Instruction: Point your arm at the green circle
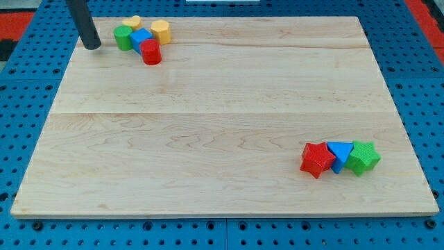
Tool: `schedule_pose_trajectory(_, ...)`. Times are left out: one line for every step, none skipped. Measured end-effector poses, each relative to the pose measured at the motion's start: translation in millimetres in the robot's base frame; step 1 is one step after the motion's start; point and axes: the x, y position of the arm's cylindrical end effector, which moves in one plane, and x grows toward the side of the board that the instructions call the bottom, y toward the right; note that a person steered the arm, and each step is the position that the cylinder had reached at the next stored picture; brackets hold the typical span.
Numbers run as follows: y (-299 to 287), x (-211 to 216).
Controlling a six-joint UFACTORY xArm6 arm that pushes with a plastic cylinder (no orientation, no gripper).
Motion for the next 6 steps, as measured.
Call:
schedule_pose_trajectory(12.9,-10.8)
schedule_pose_trajectory(6.3,-39.3)
schedule_pose_trajectory(17.3,-45.9)
schedule_pose_trajectory(23.7,-45.9)
schedule_pose_trajectory(23.7,-42.0)
schedule_pose_trajectory(30.0,-22.3)
